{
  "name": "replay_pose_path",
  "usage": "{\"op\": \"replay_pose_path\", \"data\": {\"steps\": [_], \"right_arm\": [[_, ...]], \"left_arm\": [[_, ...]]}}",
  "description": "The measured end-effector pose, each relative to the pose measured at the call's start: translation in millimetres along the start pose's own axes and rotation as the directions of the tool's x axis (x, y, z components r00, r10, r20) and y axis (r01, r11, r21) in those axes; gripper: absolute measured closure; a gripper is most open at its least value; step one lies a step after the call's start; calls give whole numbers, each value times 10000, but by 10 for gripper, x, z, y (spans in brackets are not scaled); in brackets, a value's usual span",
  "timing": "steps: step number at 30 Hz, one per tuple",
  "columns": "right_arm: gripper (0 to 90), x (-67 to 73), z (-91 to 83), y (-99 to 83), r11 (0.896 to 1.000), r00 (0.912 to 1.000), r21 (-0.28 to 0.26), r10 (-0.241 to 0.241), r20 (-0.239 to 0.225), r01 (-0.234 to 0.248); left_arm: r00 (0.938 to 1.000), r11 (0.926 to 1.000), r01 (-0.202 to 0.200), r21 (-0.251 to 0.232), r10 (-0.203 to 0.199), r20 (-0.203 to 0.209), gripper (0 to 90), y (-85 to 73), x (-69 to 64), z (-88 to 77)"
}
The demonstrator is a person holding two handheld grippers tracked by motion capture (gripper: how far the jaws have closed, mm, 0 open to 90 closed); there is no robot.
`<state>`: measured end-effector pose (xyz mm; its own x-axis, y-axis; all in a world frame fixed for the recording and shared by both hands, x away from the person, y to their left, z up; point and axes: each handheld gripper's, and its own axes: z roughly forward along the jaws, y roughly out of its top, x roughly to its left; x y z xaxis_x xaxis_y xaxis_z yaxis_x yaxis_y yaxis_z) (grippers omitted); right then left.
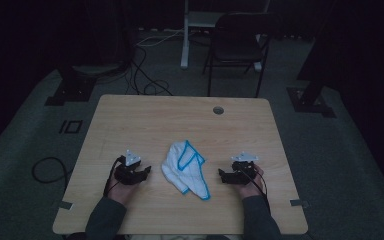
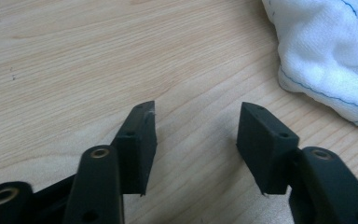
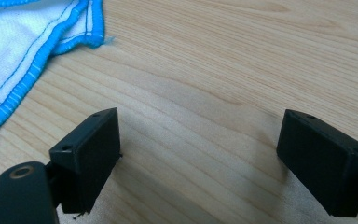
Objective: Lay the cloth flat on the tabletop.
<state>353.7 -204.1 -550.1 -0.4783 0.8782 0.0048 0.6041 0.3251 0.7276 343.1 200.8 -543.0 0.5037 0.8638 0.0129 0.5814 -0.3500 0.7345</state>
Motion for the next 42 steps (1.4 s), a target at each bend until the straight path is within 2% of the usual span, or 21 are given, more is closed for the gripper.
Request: {"op": "replay_pose_path", "data": {"steps": [4, 7, 9, 18, 21, 22, 31, 42], "right_arm": [[138, 0, -1, 0, 10000, 10000, -8, -10, -9, 10], [140, 0, -1, -1, 10000, 10000, -13, -21, -15, 21], [141, 0, -2, -1, 10000, 10000, -13, -19, -15, 19], [141, 0, -2, -1, 10000, 10000, -10, -21, -16, 21], [140, 0, -2, -1, 10000, 10000, -11, -21, -17, 21], [140, 0, -2, -1, 10000, 10000, -11, -21, -17, 21], [144, -1, -4, -3, 10000, 10000, -17, -36, -26, 36], [144, -2, -8, -6, 10000, 10000, -14, -48, -27, 48]], "left_arm": [[9999, 10000, -27, 31, 27, 136, 562, 13, -28, -12], [9992, 9998, -72, -167, 79, 388, 596, 49, -65, -49], [9977, 9992, -260, -317, 279, 612, 602, 98, -111, -86], [9930, 9961, -552, -688, 620, 1009, 615, 223, -260, -143], [9888, 9936, -783, -814, 878, 1208, 621, 307, -350, -161], [9888, 9936, -783, -814, 878, 1208, 621, 307, -350, -161], [9761, 9875, -1245, -971, 1395, 1669, 618, 489, -504, -118], [9663, 9844, -1442, -1004, 1619, 2000, 641, 607, -620, 4]]}}
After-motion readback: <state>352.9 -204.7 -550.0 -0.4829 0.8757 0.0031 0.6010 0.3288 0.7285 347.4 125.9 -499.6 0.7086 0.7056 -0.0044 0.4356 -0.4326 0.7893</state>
